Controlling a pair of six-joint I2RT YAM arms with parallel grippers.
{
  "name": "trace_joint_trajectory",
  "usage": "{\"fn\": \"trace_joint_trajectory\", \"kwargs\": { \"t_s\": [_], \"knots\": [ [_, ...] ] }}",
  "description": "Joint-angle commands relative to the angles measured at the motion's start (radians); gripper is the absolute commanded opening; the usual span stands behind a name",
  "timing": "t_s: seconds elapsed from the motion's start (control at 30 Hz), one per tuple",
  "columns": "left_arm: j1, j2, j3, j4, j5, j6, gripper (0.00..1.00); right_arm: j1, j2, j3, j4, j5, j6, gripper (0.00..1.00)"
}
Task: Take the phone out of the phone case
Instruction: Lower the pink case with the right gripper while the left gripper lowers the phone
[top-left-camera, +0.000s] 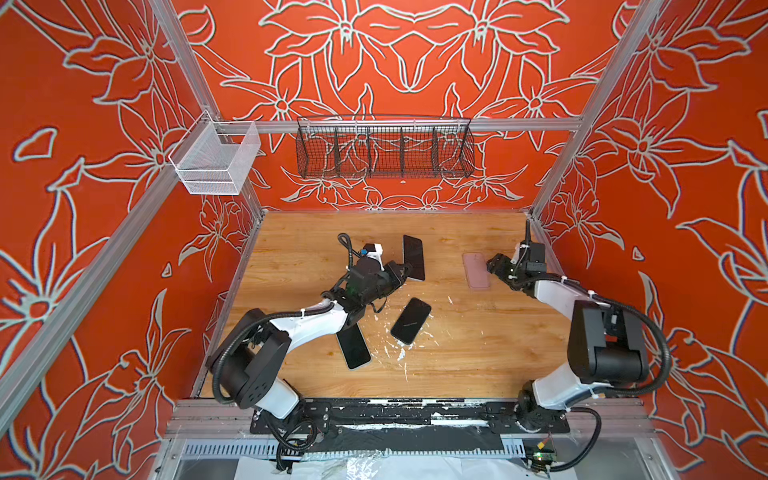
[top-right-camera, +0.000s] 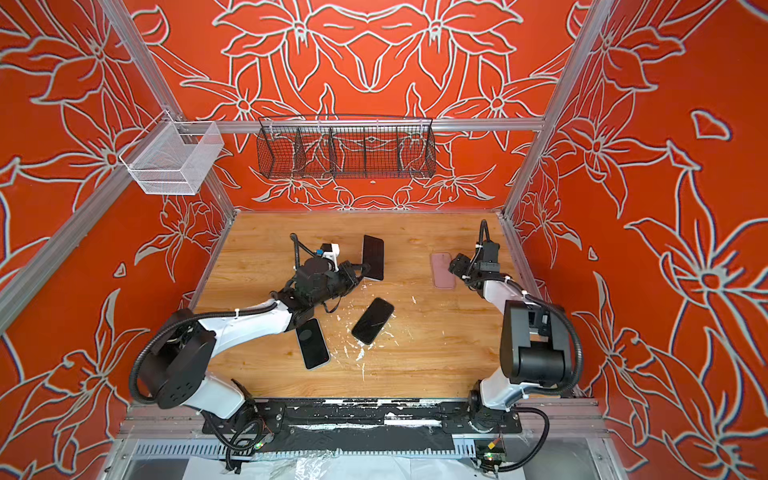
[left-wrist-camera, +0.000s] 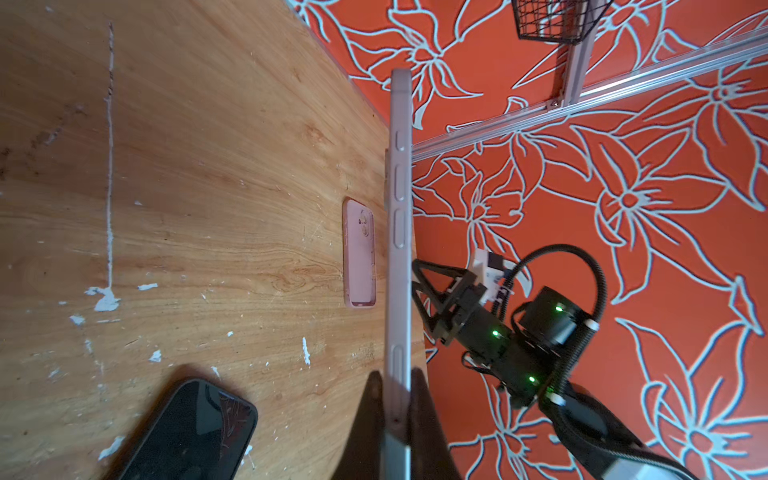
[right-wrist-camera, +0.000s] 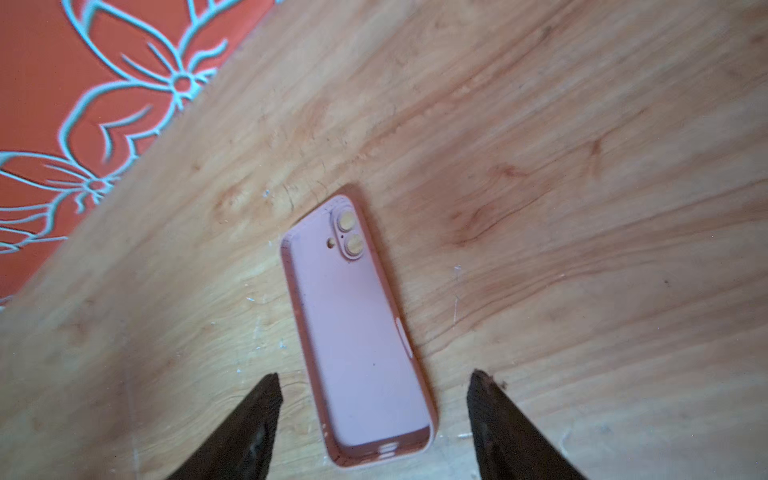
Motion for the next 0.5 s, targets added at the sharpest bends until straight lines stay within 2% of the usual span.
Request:
{"fn": "trace_joint_trajectory", "kwargs": {
  "t_s": [0.0, 0.13, 0.33, 0.47],
  "knots": [
    [-0.019, 0.073, 0.062, 0.135, -0.023, -0.014, 0.0, 0.0, -0.114, -0.031, -0.069, -0.018, -0.02, 0.89],
    [-0.032, 0.203, 0.137, 0.165, -0.014, -0.034, 0.0, 0.003, -0.24, -0.072, -0.129, -0.098, -0.018, 0.96],
    [-0.048, 0.379, 0.289, 0.138, 0.014, -0.029, 0.0, 0.004, -0.39, -0.097, -0.261, -0.226, -0.018, 0.96],
    [-0.061, 0.475, 0.381, 0.125, 0.034, -0.042, 0.0, 0.005, -0.473, -0.117, -0.316, -0.253, -0.022, 0.96]
  ]
}}
